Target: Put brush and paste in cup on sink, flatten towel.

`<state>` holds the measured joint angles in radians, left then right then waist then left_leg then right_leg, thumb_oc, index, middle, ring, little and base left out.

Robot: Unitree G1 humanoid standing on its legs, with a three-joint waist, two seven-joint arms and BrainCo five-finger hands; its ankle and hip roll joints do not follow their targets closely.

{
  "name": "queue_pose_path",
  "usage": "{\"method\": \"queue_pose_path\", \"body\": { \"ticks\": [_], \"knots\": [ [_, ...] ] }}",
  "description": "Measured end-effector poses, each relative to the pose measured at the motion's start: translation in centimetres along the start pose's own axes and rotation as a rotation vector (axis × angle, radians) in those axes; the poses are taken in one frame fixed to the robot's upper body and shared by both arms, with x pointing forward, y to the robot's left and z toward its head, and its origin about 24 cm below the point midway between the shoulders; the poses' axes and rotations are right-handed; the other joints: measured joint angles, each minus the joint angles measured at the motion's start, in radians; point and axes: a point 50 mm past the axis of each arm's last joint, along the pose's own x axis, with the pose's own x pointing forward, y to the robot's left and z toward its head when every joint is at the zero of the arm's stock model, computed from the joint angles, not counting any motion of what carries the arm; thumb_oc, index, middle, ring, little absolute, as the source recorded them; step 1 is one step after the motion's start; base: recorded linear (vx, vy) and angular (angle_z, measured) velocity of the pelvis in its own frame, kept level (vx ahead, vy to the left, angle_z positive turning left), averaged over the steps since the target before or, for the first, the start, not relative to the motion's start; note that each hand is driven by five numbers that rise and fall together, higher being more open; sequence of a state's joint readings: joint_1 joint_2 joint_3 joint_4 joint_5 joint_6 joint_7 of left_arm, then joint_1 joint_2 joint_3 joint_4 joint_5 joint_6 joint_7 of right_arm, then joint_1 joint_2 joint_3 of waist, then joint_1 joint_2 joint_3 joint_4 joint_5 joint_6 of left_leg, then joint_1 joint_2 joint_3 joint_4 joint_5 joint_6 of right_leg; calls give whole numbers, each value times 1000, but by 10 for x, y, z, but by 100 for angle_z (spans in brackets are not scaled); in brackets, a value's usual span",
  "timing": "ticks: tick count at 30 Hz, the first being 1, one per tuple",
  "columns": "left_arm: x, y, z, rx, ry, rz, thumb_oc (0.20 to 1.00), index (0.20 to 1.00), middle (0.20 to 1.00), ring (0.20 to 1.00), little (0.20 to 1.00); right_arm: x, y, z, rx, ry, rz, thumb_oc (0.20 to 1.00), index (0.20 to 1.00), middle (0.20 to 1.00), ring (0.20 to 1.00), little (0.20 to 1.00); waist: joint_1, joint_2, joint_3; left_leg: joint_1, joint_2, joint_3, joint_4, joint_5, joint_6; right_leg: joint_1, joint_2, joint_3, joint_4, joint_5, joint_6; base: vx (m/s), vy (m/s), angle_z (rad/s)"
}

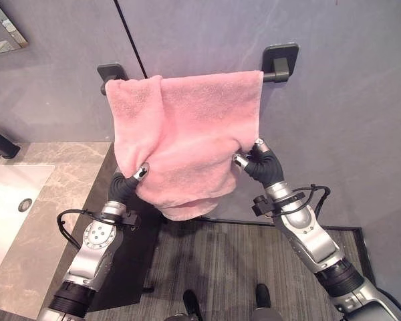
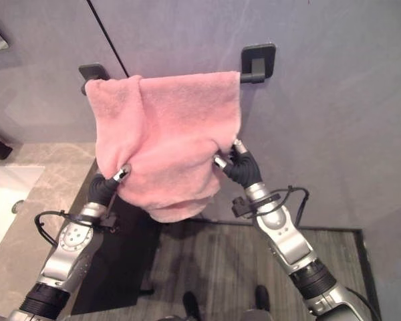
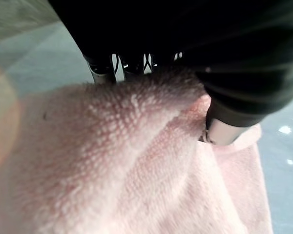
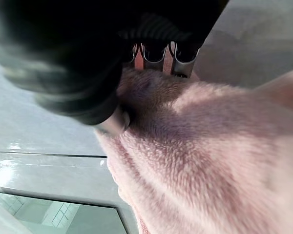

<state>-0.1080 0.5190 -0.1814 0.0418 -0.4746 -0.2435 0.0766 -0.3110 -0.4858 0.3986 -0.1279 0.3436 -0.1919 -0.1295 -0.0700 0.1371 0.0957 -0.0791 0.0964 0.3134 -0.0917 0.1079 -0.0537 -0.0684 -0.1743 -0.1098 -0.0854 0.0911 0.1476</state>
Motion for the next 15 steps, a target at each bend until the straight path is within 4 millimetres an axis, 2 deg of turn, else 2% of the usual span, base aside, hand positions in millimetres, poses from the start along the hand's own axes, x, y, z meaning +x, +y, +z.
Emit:
{"method": "queue_pose_path", "body": {
  "ticks": [8,10,11,12,13,15],
  "knots": [
    [-11,2,-17,-10,80,26,213,213,213,213,213,-8,-3,-12,-2,57,-17,1000,1000,1000,1000,1000,-1,0,0,-3,0,0,0,0,0,-2,0,0,0,0,0,0,0,0],
    [-11,2,-18,-10,88,26,325,325,325,325,325,-9,-3,-13,-3,67,-19,1000,1000,1000,1000,1000,-1,0,0,-7,0,0,0,0,0,-6,0,0,0,0,0,0,0,0],
    [-12,3,-21,-8,103,27,498,498,498,498,498,-9,-4,-15,-4,74,-20,1000,1000,1000,1000,1000,-2,0,0,-9,0,1,0,0,0,-9,0,1,0,0,0,0,0,0],
    [-12,4,-23,-7,115,29,937,937,937,937,937,-9,-4,-15,-4,79,-21,1000,1000,1000,1000,1000,-2,0,-1,-10,0,1,0,0,0,-10,0,1,0,0,0,0,0,0],
    [-13,4,-27,-4,136,30,1000,1000,1000,1000,1000,-10,-4,-16,-4,83,-22,1000,1000,1000,1000,1000,-2,0,-1,-10,0,1,0,0,0,-11,1,2,0,0,0,0,0,0],
    [-15,1,-32,-4,160,15,1000,1000,1000,1000,1000,-12,-4,-19,-3,95,-26,1000,1000,1000,1000,1000,-2,-1,-1,-11,0,1,0,0,0,-11,1,2,0,0,0,0,0,0]
  ]
}}
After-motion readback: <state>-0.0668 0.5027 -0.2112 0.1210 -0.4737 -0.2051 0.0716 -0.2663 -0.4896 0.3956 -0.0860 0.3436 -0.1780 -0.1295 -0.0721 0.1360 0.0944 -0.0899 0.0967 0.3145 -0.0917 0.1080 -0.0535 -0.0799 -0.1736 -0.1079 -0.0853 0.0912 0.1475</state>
